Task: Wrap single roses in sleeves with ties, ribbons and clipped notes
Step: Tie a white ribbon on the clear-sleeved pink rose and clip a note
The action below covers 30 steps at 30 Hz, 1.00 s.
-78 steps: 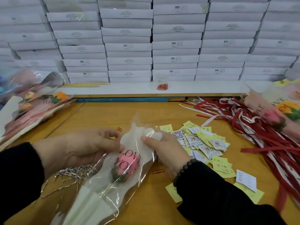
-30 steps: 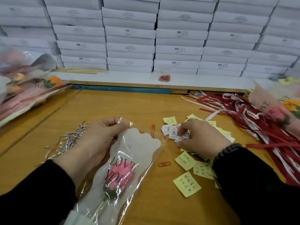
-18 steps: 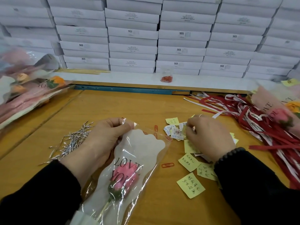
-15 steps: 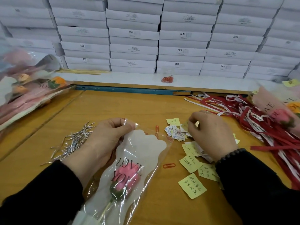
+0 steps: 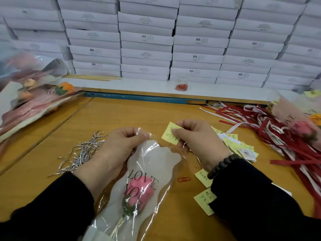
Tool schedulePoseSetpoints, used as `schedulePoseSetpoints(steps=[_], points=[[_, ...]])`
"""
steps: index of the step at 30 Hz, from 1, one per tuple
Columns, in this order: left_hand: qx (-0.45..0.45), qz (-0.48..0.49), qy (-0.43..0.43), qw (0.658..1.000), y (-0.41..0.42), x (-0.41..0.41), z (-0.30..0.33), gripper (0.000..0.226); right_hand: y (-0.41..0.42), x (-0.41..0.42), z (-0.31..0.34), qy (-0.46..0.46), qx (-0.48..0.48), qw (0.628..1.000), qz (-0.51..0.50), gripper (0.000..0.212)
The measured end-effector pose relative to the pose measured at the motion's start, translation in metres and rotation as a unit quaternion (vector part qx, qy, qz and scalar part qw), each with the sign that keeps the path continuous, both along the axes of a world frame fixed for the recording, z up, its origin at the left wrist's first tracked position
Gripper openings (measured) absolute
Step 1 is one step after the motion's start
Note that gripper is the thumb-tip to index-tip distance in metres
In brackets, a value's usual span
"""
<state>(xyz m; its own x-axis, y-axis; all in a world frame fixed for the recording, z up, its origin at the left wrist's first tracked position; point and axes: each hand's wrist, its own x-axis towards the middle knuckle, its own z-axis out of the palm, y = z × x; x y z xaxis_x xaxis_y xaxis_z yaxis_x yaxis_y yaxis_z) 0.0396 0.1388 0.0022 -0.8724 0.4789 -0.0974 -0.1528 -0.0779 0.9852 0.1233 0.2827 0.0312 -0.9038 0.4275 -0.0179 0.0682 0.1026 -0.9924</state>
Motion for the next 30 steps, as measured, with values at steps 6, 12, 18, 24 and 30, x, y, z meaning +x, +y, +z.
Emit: schedulePoseSetpoints(steps=[6, 12, 18, 24, 30], points=[[-0.003, 0.000, 0.007, 1.000, 0.001, 0.000, -0.001, 0.012, -0.007, -0.010, 0.004, 0.025, 0.051, 0.998, 0.027, 0.025], [-0.009, -0.011, 0.022, 1.000, 0.002, 0.000, -0.002, 0.014, -0.010, -0.014, -0.006, 0.054, 0.033, 0.997, 0.041, 0.015], [-0.008, -0.009, 0.022, 1.000, 0.002, 0.001, -0.001, 0.021, -0.010, -0.014, -0.008, 0.062, 0.015, 0.997, 0.037, 0.006], [-0.019, -0.009, 0.035, 0.999, 0.003, -0.002, -0.004, 0.011, -0.017, -0.017, -0.011, 0.086, 0.071, 0.992, 0.054, 0.005], [-0.003, -0.010, 0.028, 1.000, 0.002, -0.001, -0.003, 0.012, -0.013, -0.014, -0.012, 0.094, 0.091, 0.990, 0.054, 0.019]])
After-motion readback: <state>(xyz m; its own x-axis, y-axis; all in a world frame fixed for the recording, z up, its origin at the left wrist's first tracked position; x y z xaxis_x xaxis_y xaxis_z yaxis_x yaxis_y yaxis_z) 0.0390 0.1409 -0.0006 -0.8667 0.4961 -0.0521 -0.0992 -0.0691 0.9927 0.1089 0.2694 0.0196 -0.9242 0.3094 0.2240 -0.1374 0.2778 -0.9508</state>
